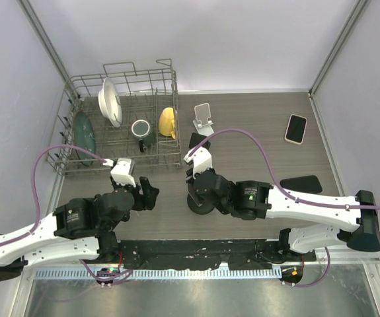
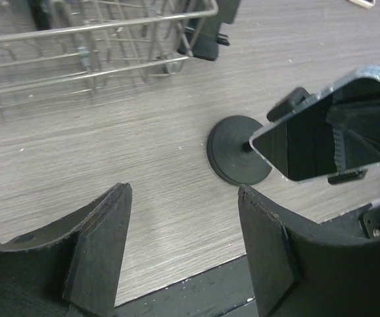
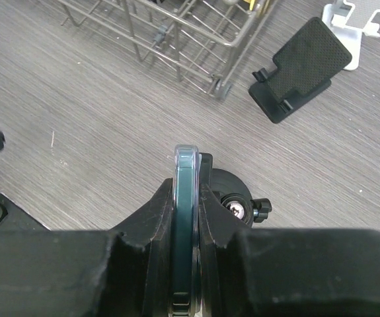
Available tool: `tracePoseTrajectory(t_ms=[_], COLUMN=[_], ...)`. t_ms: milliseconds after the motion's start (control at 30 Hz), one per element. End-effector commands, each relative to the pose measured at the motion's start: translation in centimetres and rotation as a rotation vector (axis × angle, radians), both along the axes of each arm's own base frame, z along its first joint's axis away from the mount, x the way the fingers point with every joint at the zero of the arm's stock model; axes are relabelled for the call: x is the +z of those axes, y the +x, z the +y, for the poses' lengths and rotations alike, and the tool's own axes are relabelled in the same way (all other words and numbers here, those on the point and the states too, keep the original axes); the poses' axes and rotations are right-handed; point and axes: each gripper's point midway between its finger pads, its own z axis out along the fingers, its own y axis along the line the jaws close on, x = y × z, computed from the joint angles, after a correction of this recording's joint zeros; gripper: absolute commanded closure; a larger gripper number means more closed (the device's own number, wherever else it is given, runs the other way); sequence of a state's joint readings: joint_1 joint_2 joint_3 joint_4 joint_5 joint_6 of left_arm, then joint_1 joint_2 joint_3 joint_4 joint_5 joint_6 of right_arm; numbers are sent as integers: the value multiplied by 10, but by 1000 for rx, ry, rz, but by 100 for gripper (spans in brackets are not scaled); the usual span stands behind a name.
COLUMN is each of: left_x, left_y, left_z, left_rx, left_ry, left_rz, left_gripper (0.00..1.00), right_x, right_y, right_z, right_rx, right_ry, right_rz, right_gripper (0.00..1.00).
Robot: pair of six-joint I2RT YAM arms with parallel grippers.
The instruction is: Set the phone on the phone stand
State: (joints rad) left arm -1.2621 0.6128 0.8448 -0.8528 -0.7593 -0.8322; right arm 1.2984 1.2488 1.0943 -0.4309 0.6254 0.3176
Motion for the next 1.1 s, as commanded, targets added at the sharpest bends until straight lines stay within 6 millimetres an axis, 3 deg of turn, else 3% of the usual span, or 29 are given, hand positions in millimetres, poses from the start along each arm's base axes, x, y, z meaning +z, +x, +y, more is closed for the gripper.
tracePoseTrajectory(t_ms=[0,200,300,400,567,600,767,933,1067], left_x=[21,23,24,28,33,40,45,44,40], left_y=[-1,-1,-3,-7,-10,-10,-9,15,17], left_z=[-41,-78,-96,-110,-126,-129,-149,-159,-171], left_rx=[-137,-276,-346,-424,-529,-556,-662,-659,-716], left_ry=[-94,-40,-23,2,66,82,128,106,119], left_rz=[-56,-86,-83,-88,-97,-119,-131,-63,-56], left_gripper=[29,18,0,0,0,0,0,0,0], right_x=[-17,-2,12,26,72,79,118,133,130], right_y=[4,-3,-9,-16,-38,-41,-45,-48,-47], right_z=[-55,-52,-53,-51,-57,-59,-95,-115,-121], right_rx=[-100,-42,-14,28,150,160,138,125,116], right_ry=[-183,-78,-8,60,225,248,375,430,418], right_rz=[13,52,56,61,45,39,-45,-87,-96], right_gripper=[85,64,53,47,43,36,33,33,33])
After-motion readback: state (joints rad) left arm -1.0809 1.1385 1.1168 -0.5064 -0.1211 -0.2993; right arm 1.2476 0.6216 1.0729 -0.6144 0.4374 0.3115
